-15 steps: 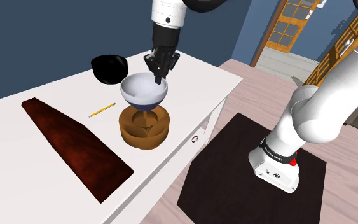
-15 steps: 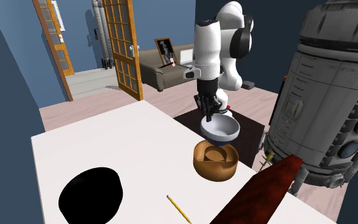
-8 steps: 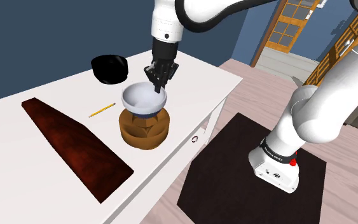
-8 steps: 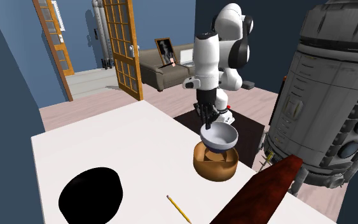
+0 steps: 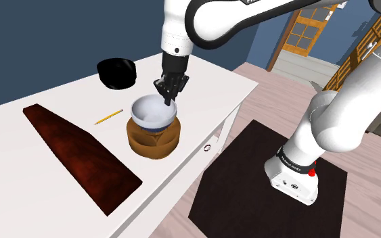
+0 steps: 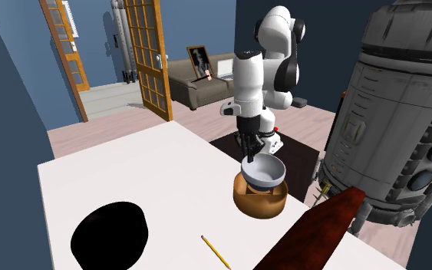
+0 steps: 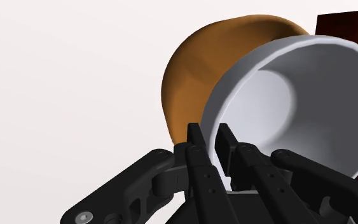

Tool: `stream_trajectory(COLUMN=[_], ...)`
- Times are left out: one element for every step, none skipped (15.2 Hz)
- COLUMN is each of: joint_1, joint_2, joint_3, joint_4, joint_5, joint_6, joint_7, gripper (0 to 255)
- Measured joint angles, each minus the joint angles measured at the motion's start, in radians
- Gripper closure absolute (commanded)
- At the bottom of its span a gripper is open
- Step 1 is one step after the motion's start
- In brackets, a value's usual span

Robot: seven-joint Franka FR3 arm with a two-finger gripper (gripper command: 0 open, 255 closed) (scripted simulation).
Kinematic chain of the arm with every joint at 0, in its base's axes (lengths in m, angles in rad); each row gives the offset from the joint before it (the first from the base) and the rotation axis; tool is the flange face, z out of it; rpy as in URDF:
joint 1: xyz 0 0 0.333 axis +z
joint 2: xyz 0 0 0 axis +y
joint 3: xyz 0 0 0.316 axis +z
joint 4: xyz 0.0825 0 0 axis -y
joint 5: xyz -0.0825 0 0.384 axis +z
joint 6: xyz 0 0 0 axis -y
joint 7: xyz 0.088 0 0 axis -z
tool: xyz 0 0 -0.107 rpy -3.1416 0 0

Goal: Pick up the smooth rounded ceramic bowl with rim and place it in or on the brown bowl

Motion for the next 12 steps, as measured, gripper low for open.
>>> stream_trajectory(joint_1=[0.0,0.0,0.0,0.0,0.0,0.0,0.0,0.0,0.0,0.0,-0.001,-0.002], joint_2=[0.0,0.0,0.0,0.0,0.0,0.0,0.0,0.0,0.0,0.0,-0.006,-0.013], joint_3=[0.0,0.0,0.0,0.0,0.0,0.0,0.0,0.0,0.0,0.0,-0.002,-0.004], joint_4=[-0.001,-0.001,-0.001,-0.001,-0.001,-0.001,-0.001,-0.001,-0.001,-0.001,0.009,0.027], joint_5=[0.0,0.0,0.0,0.0,0.0,0.0,0.0,0.0,0.0,0.0,0.001,0.0], joint_6=[0.001,0.001,0.001,0.001,0.001,0.001,0.001,0.001,0.001,0.001,-0.014,-0.038], joint_7=[0.0,0.0,0.0,0.0,0.0,0.0,0.0,0.0,0.0,0.0,-0.001,-0.001], gripper=[255,255,255,0,0,0,0,0,0,0,0,0])
